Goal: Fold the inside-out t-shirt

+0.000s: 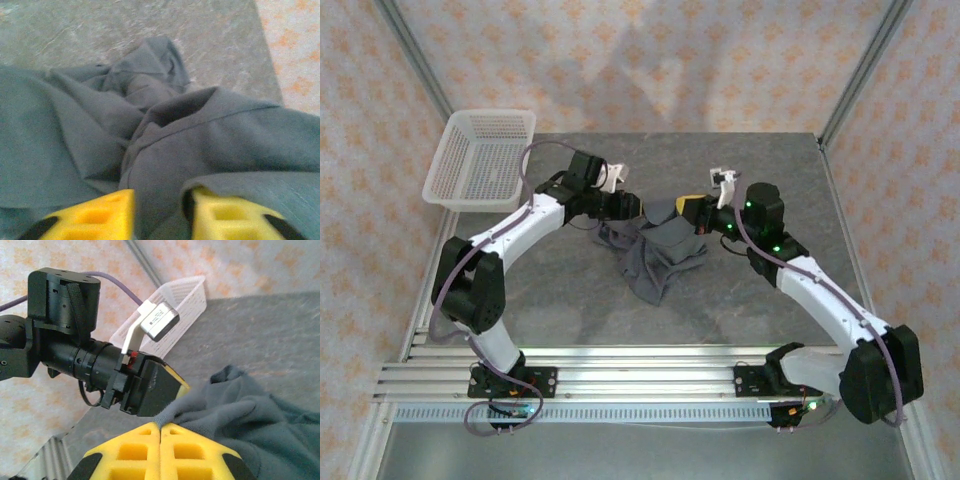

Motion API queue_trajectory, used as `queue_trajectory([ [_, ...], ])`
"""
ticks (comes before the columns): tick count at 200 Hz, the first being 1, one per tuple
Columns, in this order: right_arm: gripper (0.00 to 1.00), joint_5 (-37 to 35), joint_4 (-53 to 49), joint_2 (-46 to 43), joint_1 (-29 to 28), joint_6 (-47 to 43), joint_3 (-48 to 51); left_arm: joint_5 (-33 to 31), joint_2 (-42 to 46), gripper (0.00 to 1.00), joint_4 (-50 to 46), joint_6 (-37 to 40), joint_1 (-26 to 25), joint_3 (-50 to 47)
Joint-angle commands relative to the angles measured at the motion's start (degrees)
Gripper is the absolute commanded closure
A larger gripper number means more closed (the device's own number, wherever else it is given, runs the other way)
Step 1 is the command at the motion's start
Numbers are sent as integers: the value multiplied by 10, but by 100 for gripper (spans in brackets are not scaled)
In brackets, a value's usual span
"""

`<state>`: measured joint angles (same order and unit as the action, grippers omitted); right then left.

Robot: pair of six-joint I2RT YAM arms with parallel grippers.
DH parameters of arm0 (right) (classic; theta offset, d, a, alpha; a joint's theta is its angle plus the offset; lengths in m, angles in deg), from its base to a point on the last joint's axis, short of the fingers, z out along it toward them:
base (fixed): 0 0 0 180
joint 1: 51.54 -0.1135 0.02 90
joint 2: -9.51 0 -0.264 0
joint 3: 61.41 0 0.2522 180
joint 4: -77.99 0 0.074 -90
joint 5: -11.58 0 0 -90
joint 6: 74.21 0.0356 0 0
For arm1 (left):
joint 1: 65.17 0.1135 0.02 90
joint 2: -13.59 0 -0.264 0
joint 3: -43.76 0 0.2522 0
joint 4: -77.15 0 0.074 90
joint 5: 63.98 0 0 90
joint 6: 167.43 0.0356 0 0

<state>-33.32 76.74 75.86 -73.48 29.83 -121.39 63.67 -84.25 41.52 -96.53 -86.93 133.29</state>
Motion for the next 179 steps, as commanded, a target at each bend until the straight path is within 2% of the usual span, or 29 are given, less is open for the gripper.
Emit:
queue_trajectory([
  [1, 100, 53, 36, 6, 2, 27, -3, -106, 65, 57, -34, 71, -1, -20],
  [34, 100, 47, 9, 12, 3, 6, -15, -181, 149, 48, -55, 230, -22, -66],
  [59, 100, 49, -4, 28, 5, 1, -23, -235, 184, 45, -56, 396, -78, -100],
  [79, 100, 50, -8, 29, 5, 2, -27, -319, 214, 48, 27, 527, -133, -173],
  [92, 100, 48, -12, 28, 5, 2, -29, -354, 230, 49, 103, 584, -147, -224],
  [115, 100, 47, -20, 26, 5, -1, -32, -363, 234, 49, 191, 610, -147, -262],
  [148, 100, 50, -28, 30, 5, 2, -35, -363, 214, 45, 335, 597, -148, -283],
  [179, 100, 49, -35, 29, 5, 4, -41, -341, 185, 42, 382, 593, -148, -269],
])
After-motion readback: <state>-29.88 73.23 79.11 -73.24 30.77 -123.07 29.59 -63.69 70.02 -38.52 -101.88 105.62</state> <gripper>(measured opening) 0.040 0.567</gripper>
